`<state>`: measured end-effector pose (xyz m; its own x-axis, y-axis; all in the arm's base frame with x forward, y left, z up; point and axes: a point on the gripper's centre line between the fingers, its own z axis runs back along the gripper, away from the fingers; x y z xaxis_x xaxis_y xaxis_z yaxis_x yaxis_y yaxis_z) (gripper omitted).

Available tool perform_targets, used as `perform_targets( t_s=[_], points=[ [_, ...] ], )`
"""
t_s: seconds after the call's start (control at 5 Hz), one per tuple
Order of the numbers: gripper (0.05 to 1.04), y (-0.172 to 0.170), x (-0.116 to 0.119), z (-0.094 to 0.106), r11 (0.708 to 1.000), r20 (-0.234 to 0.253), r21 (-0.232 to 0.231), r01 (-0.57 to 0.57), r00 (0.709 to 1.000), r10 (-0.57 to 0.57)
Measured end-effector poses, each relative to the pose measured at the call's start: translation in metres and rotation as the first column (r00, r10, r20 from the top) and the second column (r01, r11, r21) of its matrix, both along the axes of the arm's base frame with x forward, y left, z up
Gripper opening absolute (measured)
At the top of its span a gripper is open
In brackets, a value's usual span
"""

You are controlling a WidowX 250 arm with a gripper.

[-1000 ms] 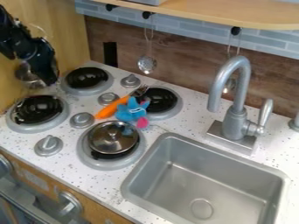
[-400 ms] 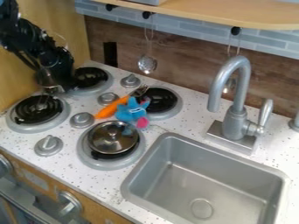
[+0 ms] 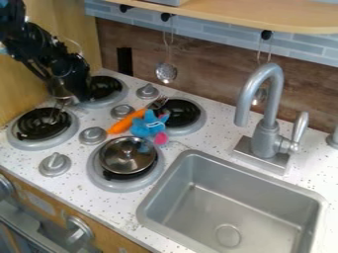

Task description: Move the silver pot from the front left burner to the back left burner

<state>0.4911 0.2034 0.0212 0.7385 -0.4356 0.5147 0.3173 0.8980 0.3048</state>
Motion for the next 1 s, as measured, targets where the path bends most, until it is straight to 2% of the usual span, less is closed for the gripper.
perform_targets(
  t_s=[0.2, 0.4, 0.8, 1.0],
  points=[
    [0.095, -0.013, 0.006, 0.003, 0.999, 0.011, -0.027, 0.031, 0.999, -0.03],
    [0.095, -0.021, 0.024, 0.029, 0.998, 0.064, -0.016, 0.053, 0.997, -0.052],
    [0.095, -0.033, 0.049, 0.02, 0.996, 0.059, -0.024, 0.082, 0.995, -0.08],
    [0.095, -0.03, 0.049, 0.015, 0.997, 0.044, -0.015, 0.069, 0.997, -0.069]
  ],
)
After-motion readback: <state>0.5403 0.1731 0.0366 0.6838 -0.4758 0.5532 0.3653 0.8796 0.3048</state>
